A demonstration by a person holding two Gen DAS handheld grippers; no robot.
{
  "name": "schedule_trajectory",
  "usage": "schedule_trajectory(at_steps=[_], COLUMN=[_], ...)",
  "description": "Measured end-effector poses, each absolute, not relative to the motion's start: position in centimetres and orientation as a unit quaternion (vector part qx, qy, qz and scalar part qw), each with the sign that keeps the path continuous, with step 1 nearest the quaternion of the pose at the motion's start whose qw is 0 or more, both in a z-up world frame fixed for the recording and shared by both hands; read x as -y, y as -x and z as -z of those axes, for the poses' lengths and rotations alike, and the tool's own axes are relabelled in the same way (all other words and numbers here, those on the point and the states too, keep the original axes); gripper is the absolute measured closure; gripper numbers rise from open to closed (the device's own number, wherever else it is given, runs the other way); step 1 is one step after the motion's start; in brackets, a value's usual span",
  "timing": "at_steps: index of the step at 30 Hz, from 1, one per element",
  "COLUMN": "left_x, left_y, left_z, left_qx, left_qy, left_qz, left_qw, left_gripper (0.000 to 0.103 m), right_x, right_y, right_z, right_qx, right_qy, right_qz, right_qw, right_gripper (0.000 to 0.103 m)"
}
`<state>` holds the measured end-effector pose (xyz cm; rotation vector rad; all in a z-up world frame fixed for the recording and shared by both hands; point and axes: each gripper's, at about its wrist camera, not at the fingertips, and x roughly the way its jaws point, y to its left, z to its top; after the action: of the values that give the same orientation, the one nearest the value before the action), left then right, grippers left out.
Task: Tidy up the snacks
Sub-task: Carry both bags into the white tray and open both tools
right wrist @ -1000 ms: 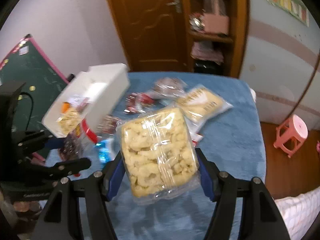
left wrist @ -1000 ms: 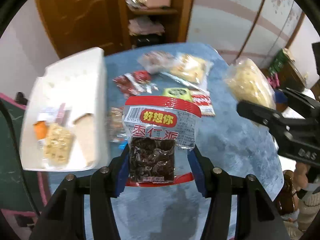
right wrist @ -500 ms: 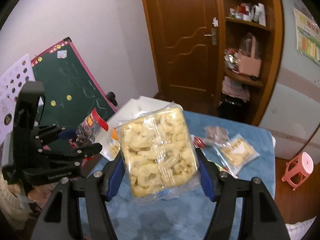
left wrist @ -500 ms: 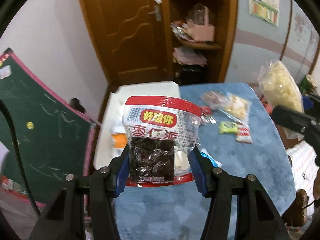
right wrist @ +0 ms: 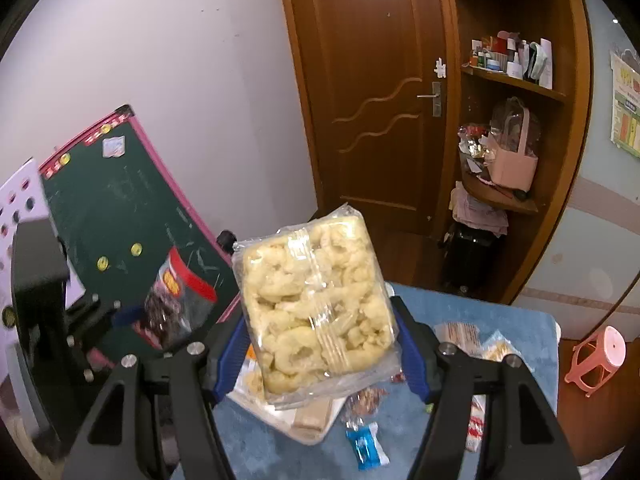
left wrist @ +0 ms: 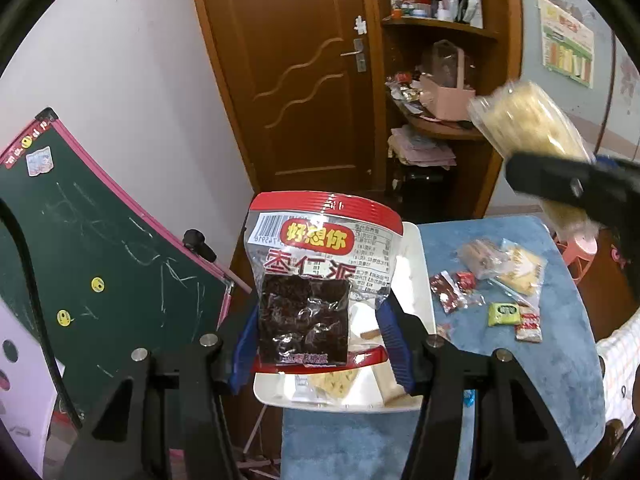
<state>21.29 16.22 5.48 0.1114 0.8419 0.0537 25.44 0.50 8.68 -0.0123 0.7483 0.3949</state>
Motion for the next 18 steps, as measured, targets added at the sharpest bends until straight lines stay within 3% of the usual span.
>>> schedule_trajectory(at_steps=[18], left_x=[-17.2], left_y=[-28.9], left_z=[3.5], left_qx=[-0.470], left_qy=[-0.024], left_qz=[-0.030], left_qw=[0.882], left_gripper=[0.049], right_x=[-4.1], right_y=[-35.4], right_z=[0.9], right_qx=[-0.443], right_qy=[-0.017], right_qz=[-0.146], right_qw=[0.884], right_gripper=[0.037])
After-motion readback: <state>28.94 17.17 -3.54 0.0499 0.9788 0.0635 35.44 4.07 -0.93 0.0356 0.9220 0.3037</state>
